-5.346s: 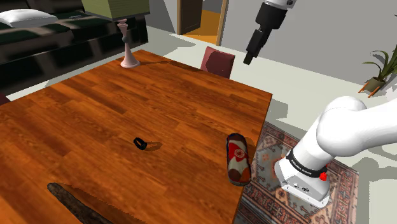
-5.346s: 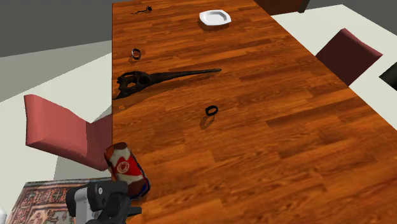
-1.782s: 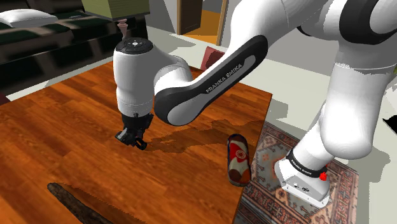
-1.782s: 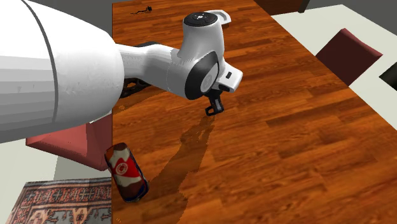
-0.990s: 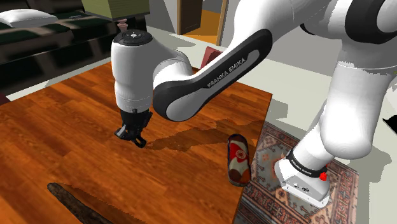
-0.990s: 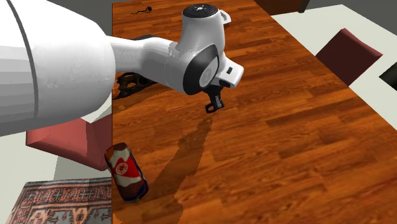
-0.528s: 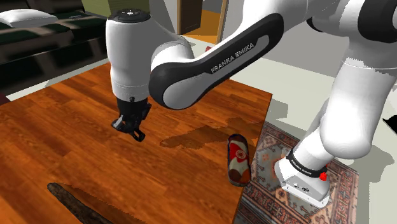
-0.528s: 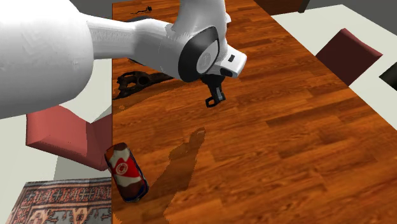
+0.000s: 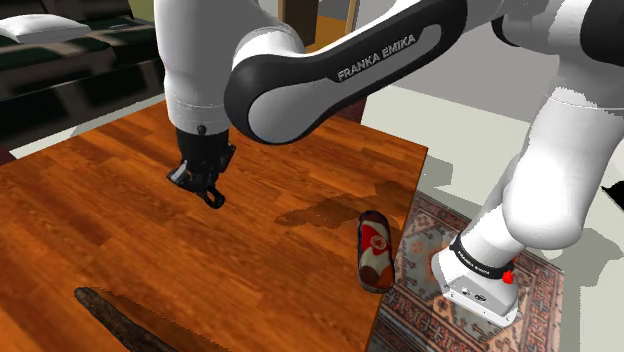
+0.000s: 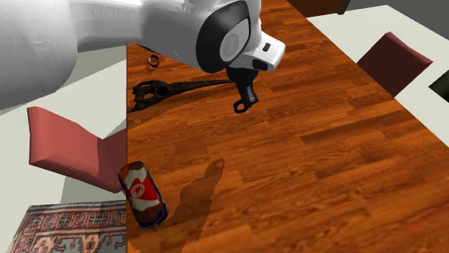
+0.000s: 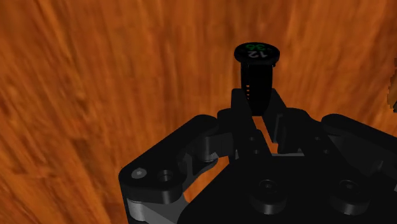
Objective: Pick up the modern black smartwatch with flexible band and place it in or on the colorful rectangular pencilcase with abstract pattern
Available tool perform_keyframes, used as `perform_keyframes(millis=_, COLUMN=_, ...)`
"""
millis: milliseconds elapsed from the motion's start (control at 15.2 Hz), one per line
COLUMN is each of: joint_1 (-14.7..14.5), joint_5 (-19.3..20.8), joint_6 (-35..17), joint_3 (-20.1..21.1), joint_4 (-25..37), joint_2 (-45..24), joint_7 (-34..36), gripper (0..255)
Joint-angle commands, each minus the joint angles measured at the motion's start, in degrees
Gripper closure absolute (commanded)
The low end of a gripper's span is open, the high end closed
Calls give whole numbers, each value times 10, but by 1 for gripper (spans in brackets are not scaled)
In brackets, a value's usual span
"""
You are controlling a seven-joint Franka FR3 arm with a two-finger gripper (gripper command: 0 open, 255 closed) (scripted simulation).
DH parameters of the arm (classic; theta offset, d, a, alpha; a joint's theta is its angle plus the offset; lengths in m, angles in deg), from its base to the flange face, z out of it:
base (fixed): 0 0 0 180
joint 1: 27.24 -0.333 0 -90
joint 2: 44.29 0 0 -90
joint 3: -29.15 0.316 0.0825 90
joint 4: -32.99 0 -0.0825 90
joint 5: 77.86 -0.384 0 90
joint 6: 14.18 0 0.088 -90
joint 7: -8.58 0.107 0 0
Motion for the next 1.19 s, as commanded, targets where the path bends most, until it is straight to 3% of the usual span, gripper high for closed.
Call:
perform_keyframes(millis=0, joint_1=1, joint_5=-5, joint_6=14, joint_3=2, joint_4=10, joint_2=5, joint_7=-4, gripper=255)
perform_keyframes(millis=264, joint_1=2, joint_5=-13, joint_6=35, joint_3=4, joint_4=26, joint_2=12, joint_7=-10, gripper=255)
perform_keyframes(millis=660, joint_1=36, joint_5=-137, joint_6=-3, joint_3=9, joint_4=-142, joint_2=183, joint_7=-81, gripper=255)
perform_keyframes(millis=1122, joint_1=-8, joint_5=-259, joint_6=9, joint_3=-41, joint_4=-299, joint_2=374, joint_7=-163, gripper=255)
